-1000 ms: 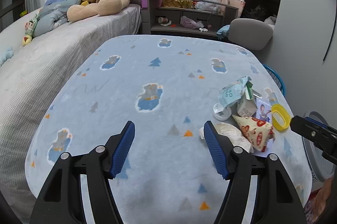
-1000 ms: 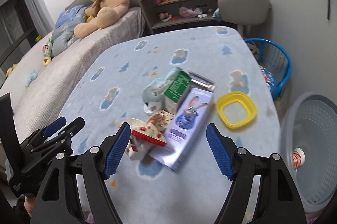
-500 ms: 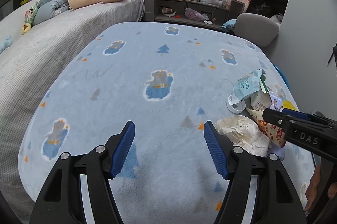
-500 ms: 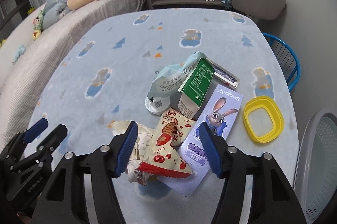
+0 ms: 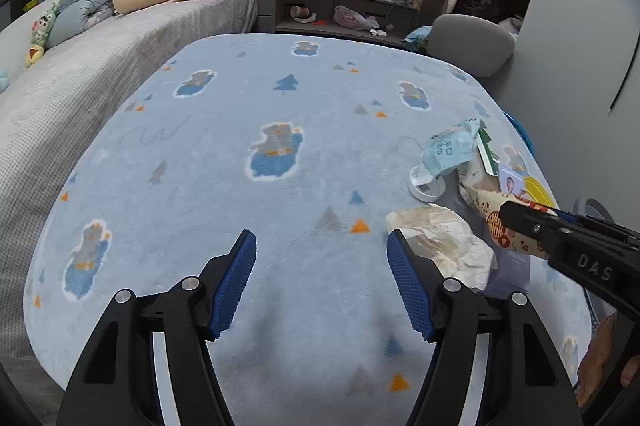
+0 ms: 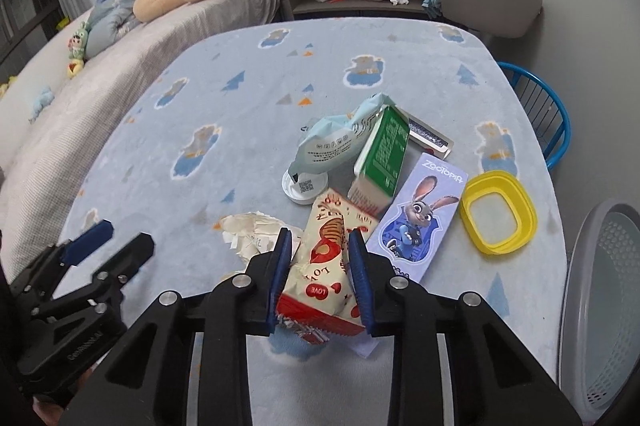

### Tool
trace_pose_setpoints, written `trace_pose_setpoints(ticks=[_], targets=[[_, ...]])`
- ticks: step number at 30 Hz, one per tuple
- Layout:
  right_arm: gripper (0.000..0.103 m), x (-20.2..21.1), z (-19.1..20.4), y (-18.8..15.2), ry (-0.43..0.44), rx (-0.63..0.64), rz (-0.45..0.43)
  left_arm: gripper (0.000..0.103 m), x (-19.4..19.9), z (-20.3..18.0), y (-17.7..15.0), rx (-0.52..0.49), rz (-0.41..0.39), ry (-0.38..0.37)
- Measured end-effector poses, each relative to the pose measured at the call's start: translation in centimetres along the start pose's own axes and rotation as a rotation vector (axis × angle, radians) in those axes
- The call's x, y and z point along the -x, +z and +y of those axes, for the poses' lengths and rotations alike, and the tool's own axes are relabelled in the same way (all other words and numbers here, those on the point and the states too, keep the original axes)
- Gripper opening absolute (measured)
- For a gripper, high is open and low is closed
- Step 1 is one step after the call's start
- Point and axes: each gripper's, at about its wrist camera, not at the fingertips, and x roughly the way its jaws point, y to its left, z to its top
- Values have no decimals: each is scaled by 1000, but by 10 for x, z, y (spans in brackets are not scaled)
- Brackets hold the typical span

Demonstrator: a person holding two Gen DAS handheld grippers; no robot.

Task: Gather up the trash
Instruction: 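Grasp the red-and-white snack wrapper with the right tool, then grasp the crumpled tissue paper with the left tool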

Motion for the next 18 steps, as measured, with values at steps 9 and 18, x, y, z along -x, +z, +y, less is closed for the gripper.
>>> trace_pose_setpoints(ticks=[9,18], targets=[[28,50,-28,-17,19,-80,-87,65,-2,-28,-6,-40,39,-76],[28,73,-66,-43,1,-177,-107,66,-9,-61,-11,-83,87,-170]])
